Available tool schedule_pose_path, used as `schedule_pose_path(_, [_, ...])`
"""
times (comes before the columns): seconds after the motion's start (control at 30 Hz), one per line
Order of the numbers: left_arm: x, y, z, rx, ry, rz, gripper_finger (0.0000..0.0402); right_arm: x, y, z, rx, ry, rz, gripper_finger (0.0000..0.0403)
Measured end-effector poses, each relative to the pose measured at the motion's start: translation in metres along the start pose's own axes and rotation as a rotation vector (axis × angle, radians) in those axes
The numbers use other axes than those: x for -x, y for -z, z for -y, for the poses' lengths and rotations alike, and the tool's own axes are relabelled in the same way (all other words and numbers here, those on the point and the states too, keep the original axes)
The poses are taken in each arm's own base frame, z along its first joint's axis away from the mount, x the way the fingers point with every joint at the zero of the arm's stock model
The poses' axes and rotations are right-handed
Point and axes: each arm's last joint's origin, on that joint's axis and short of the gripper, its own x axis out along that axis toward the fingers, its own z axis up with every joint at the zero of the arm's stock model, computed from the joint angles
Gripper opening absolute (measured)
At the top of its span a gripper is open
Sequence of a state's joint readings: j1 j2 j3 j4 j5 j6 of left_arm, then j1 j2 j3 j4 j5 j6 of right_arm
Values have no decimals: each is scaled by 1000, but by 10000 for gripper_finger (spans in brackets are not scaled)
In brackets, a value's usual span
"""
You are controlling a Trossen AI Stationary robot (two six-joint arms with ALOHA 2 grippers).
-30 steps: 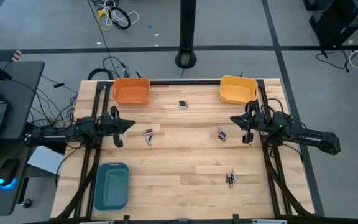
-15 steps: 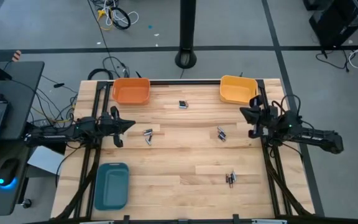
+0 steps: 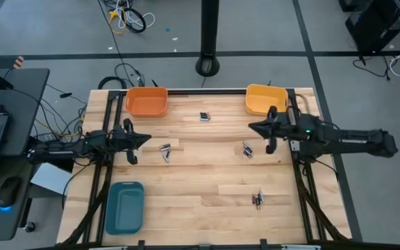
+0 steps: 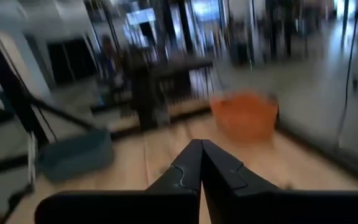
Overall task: Sort batteries
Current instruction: Put the small gray battery into the yellow bin
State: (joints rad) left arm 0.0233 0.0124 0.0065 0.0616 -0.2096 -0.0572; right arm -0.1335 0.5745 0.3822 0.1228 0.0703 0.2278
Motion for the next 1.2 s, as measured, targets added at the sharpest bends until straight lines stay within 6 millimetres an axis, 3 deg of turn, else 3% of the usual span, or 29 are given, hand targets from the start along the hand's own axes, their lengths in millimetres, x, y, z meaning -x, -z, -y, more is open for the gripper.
schedule_pose_path(0.23, [0,0,0,0,0,0,15,-31,14,-11,-156,128,-395,19])
schedule_pose_path(0.5, [0,0,0,0,0,0,15,-44,35,-14,-250,305,-746,34])
schedule_pose_path(0.83, [0,0,0,0,0,0,15,-56,63,7,-276,505,-959,90])
schedule_pose_path(1.2, [0,0,0,0,0,0,15,-74,83,39,-237,550,-1056,132])
